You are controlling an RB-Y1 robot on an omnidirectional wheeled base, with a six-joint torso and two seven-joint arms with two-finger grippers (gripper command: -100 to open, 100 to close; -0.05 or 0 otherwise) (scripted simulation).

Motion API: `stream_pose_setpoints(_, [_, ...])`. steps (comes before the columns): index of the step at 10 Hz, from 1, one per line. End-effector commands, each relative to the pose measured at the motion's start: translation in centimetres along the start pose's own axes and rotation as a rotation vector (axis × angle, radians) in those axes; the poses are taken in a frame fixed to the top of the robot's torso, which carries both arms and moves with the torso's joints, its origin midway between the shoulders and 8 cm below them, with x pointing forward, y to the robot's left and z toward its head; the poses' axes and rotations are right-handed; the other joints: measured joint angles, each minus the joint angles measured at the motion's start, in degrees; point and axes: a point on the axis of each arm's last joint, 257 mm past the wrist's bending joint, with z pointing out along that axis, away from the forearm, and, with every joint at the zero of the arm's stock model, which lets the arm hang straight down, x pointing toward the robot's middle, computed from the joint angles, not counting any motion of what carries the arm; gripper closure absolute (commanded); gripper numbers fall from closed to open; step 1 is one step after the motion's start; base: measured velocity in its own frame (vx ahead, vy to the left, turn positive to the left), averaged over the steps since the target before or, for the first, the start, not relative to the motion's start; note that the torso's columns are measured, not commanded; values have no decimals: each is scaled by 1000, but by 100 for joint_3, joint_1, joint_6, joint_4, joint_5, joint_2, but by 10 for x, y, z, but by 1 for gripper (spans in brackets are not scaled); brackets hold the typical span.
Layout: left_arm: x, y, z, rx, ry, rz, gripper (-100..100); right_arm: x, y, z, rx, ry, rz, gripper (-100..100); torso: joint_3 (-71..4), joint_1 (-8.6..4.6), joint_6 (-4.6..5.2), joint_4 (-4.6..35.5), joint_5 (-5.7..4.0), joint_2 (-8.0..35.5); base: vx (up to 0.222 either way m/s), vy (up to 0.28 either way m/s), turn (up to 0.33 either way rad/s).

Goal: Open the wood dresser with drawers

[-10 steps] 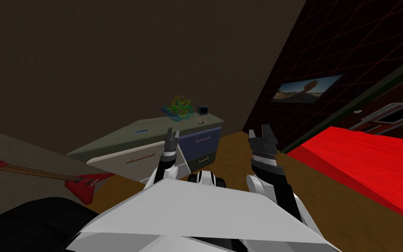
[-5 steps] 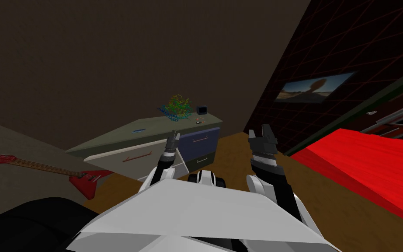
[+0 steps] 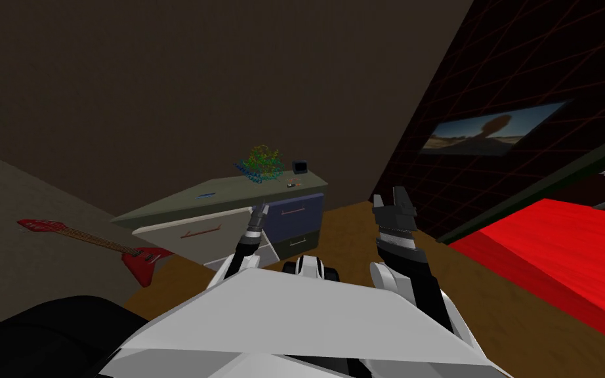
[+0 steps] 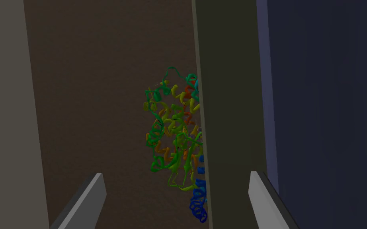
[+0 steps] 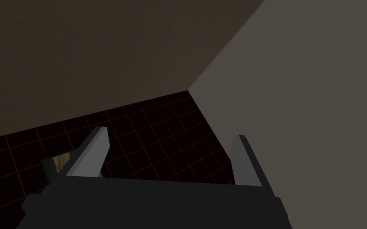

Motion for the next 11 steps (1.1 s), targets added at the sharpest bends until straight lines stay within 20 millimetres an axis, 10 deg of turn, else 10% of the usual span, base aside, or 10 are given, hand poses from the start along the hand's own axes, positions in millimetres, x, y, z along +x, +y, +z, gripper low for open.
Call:
stream_pose_setpoints(1, [-5, 29, -9, -83, -2, 8, -100, 0, 0, 0, 0, 0, 0, 0, 5, 3, -10, 19, -9, 15, 15, -116, 74])
stream_pose_setpoints(11, [-32, 117, -61, -338, -149, -32, -100, 0, 0, 0, 0, 0, 0, 0, 25, 3, -22, 41, -18, 49, 31, -152, 85])
